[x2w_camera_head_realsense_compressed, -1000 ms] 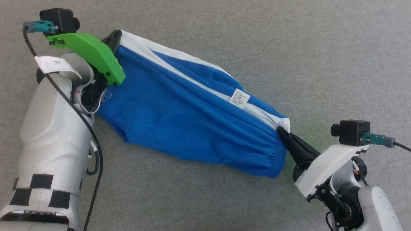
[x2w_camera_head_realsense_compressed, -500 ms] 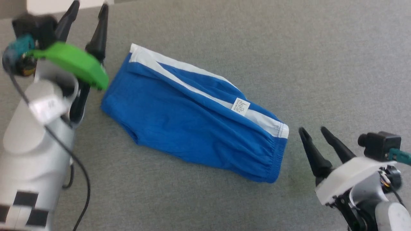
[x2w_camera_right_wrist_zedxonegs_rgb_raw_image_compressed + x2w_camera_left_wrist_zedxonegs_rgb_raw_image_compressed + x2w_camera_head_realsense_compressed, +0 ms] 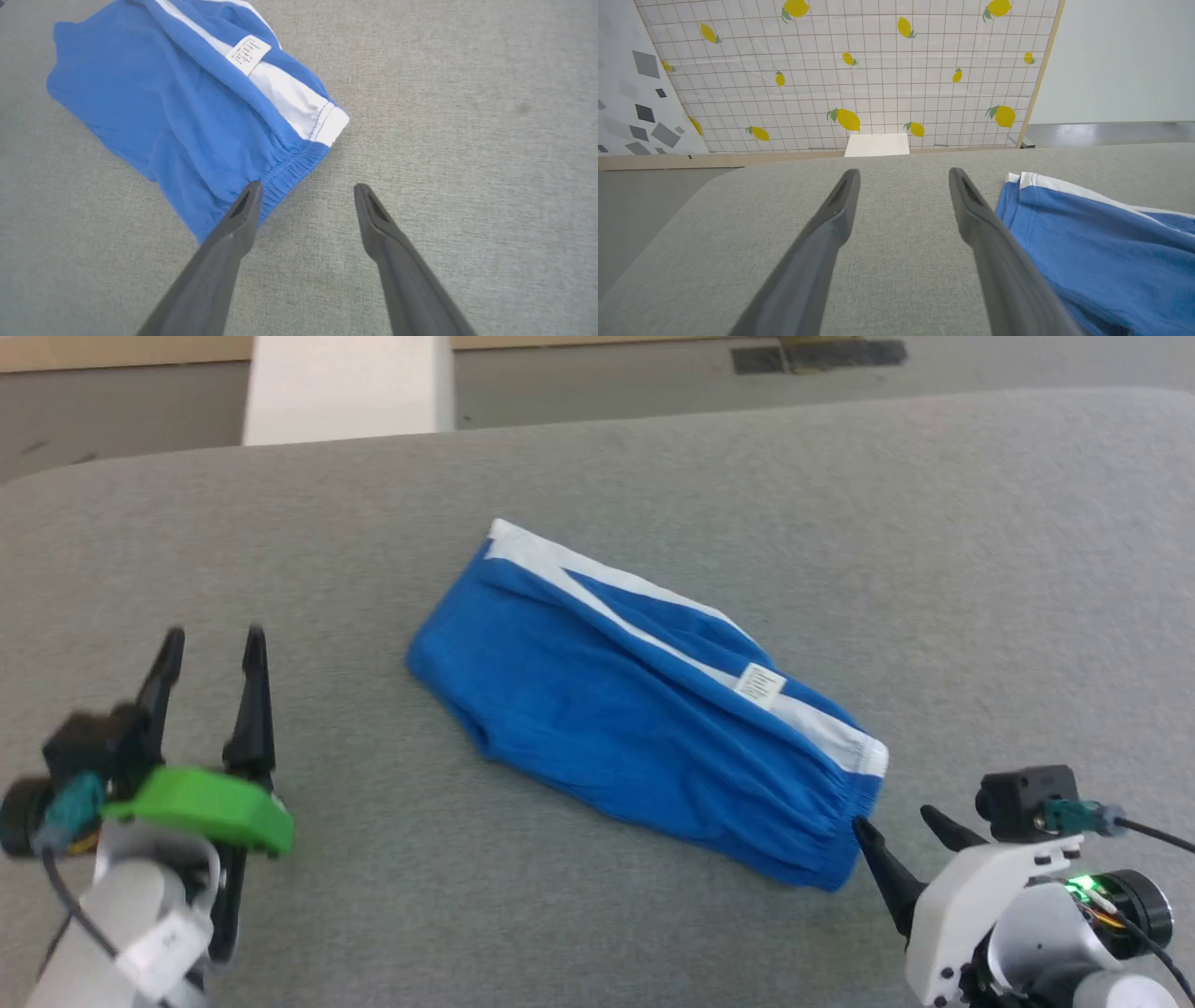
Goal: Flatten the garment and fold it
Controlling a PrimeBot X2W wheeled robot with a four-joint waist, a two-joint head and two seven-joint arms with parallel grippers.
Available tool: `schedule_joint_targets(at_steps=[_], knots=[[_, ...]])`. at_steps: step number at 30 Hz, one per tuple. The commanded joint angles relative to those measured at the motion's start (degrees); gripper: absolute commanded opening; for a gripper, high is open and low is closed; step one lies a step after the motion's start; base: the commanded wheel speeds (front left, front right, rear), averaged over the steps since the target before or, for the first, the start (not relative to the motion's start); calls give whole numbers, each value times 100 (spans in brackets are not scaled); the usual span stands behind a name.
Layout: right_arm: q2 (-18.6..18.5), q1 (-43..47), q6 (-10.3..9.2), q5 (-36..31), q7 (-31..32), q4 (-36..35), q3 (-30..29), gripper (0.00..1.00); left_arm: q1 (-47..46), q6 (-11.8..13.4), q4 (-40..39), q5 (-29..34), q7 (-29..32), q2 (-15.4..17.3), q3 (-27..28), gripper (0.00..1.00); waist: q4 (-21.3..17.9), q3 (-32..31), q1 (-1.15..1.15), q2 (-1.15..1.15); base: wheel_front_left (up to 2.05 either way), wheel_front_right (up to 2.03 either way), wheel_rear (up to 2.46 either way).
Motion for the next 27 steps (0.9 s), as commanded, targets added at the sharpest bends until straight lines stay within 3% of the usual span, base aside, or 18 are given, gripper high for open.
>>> schedule_joint_targets(at_steps=[1, 6, 16, 17, 18, 19, 27], knots=[[1, -146, -9, -31, 53, 94, -8, 100, 172, 63, -112, -84, -41, -12, 44, 100, 276, -177, 0, 0, 0, 0, 0], [1, -533, -9, -127, 227, 780, -2, 100, 616, 200, -541, -138, -38, -69, 96, 100, 528, -132, 0, 0, 0, 0, 0], [1, -1141, -9, -597, 492, 2191, -15, 100, 638, 172, -686, -189, 32, -156, -62, 100, 813, -74, 0, 0, 0, 0, 0], [1, -1157, -9, -617, 528, 2252, -21, 73, 641, 165, -680, -192, 33, -161, -77, 100, 813, -82, 0, 0, 0, 0, 0], [1, -1177, -9, -641, 538, 2291, -8, 20, 643, 154, -675, -196, 35, -165, -93, 100, 811, -92, 0, 0, 0, 0, 0], [1, -1197, -9, -644, 531, 2326, -4, 0, 649, 142, -667, -205, 38, -171, -110, 100, 803, -113, 0, 0, 0, 0, 0], [1, -1334, -9, -399, 259, 2217, -122, 0, 363, -80, -663, -379, 467, -225, -357, 100, 632, -175, 0, 0, 0, 0, 0]])
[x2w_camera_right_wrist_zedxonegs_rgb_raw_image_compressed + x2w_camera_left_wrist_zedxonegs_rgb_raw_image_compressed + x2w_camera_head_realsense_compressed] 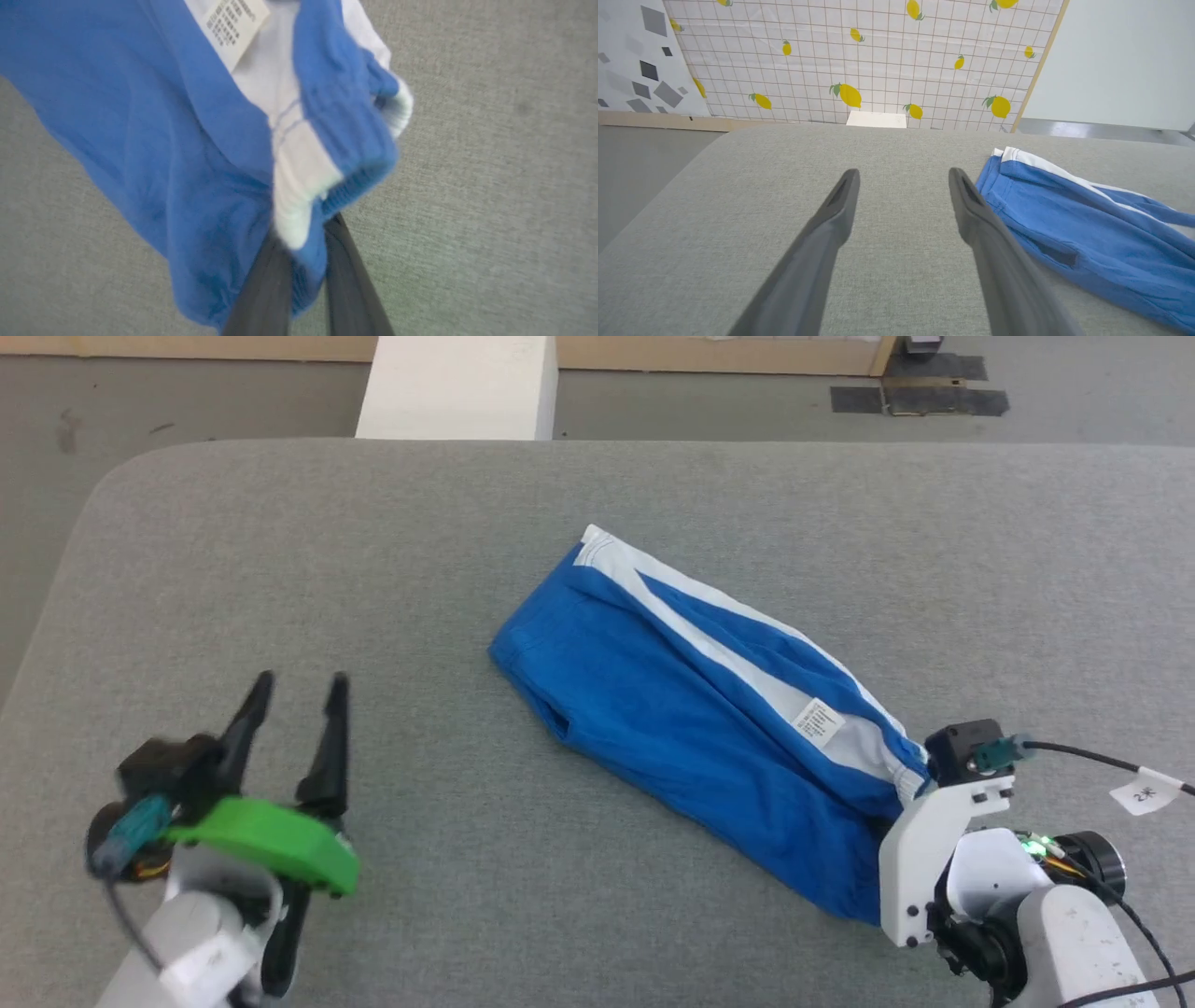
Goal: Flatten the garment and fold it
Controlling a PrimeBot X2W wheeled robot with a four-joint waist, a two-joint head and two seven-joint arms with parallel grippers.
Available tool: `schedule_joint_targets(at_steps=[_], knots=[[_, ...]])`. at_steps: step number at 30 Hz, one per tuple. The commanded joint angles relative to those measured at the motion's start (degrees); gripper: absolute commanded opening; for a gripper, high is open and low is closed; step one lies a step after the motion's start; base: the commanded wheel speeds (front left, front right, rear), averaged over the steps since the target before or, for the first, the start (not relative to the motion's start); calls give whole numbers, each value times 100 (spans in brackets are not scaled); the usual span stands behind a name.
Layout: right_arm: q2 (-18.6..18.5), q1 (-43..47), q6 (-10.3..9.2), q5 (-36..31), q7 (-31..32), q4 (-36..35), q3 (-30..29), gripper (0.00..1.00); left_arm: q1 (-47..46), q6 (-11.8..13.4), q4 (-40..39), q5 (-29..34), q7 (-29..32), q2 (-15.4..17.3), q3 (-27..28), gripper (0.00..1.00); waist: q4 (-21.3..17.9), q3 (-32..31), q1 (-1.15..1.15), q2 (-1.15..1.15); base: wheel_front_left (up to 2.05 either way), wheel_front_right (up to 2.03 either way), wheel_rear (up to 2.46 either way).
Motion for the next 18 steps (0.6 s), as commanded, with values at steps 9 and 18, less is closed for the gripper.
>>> schedule_joint_targets(at_steps=[9, 18], knots=[[-20, -408, -12, 507, -213, -100, 245, 0, -1776, -249, 1271, -520, 2302, -372, -677, 100, -469, 297, 0, 0, 0, 0, 0], [-20, -663, -12, 716, -379, -41, 596, 0, -2896, -302, 2411, -561, 3758, -448, -1049, 100, -867, 792, 0, 0, 0, 0, 0]])
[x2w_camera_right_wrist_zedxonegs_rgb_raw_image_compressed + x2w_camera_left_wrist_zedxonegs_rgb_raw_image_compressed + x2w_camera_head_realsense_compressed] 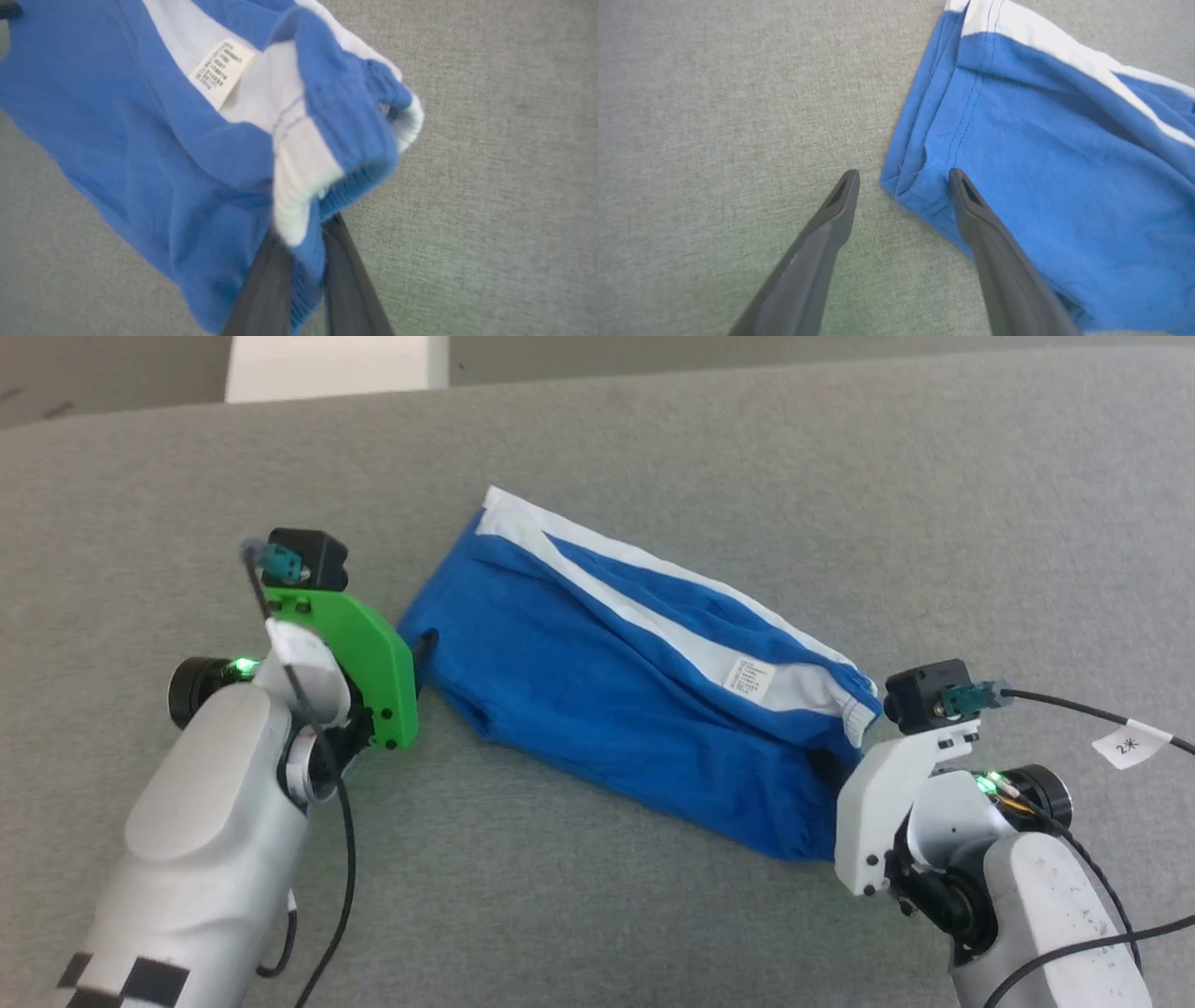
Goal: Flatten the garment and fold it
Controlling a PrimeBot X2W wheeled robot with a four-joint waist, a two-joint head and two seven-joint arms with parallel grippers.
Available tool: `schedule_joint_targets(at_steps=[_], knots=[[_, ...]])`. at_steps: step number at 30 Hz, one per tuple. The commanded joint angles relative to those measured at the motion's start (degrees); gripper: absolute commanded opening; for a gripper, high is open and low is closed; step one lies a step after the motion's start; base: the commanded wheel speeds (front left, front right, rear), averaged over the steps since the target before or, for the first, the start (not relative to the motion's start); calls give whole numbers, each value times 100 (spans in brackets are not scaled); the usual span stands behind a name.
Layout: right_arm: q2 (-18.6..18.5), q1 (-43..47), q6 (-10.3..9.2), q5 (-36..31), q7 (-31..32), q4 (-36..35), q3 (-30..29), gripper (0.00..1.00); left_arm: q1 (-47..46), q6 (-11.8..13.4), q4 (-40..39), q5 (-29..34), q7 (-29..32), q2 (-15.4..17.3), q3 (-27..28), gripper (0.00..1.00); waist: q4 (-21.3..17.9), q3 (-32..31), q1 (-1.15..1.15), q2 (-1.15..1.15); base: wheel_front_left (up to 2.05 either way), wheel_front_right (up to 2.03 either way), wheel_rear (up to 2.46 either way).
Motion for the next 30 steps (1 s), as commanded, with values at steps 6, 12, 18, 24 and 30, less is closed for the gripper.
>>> schedule_joint_targets(at_steps=[6, 12, 18, 24, 30], knots=[[-3, -175, -10, 66, -155, 112, 69, 0, -226, 104, 467, 98, 753, 2, -280, 100, -230, 318, 0, 0, 0, 0, 0], [-3, -181, -10, 73, -215, 247, 23, 0, -131, -76, 507, -99, 913, -81, -327, 0, -151, 236, 0, 0, 0, 0, 0], [-3, -192, -10, 113, -154, 367, -94, 0, -59, -60, 298, -430, 459, -135, 58, 0, 54, -68, 0, 0, 0, 0, 0], [-180, -308, -10, 341, 883, 372, -178, 0, 978, 73, -799, -1020, -37, -28, 645, 0, 593, -563, 0, 0, 0, 0, 0], [-804, -488, -10, 663, 1531, 301, -251, 0, 1928, 334, -1569, -1257, -176, -123, 766, 0, 883, -636, 0, 0, 0, 0, 0]])
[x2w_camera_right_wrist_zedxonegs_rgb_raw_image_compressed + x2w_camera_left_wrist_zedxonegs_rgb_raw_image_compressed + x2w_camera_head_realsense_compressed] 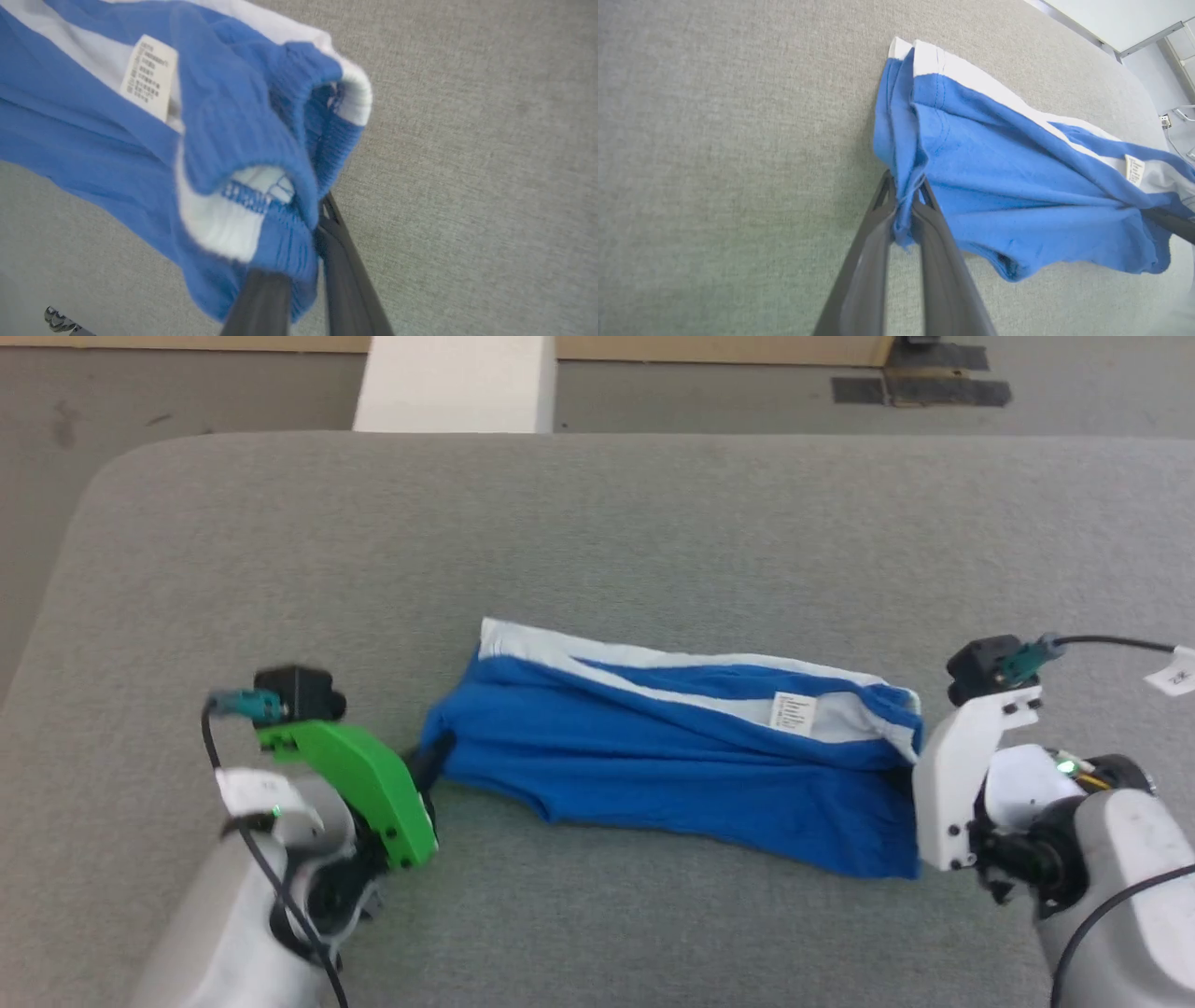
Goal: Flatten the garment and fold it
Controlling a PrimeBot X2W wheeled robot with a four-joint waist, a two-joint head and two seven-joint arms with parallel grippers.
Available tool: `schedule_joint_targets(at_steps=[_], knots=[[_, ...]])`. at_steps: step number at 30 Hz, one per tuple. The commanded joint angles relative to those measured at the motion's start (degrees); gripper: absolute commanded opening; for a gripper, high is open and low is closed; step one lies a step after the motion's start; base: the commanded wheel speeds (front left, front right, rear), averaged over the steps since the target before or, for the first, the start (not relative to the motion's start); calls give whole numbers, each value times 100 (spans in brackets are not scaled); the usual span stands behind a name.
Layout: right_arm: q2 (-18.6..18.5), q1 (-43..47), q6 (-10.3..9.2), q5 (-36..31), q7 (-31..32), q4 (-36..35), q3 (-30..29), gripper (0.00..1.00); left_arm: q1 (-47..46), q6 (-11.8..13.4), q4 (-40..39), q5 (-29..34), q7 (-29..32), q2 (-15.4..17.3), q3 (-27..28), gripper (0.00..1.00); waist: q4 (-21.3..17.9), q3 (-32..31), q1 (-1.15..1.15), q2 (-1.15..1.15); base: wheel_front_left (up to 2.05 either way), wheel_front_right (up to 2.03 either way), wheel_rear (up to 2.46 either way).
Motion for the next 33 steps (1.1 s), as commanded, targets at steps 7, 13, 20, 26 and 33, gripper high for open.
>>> schedule_joint_targets(at_steps=[7, 13, 20, 26, 33], knots=[[-463, -176, -11, 87, 532, 114, 90, 0, 1051, 328, -536, -223, -47, -154, -27, 0, 330, -131, 0, 0, 0, 0, 0], [-453, -119, -11, 77, 282, 215, 55, 100, 1302, 432, -651, -275, 37, -248, -140, 100, 371, -214, 0, 0, 0, 0, 0], [-257, 149, -11, 116, -422, -62, -257, 100, 1115, 460, -833, 18, -555, -55, 160, 100, 299, -467, 0, 0, 0, 0, 0], [267, 732, -11, -377, -1224, -672, -745, 100, 971, 208, -912, 1003, -2407, 286, 491, 100, 191, -619, 0, 0, 0, 0, 0], [679, 1160, -11, -1191, -1506, -1170, -947, 100, 1030, 120, -861, 2149, -4071, 345, 841, 100, 139, -543, 0, 0, 0, 0, 0]])
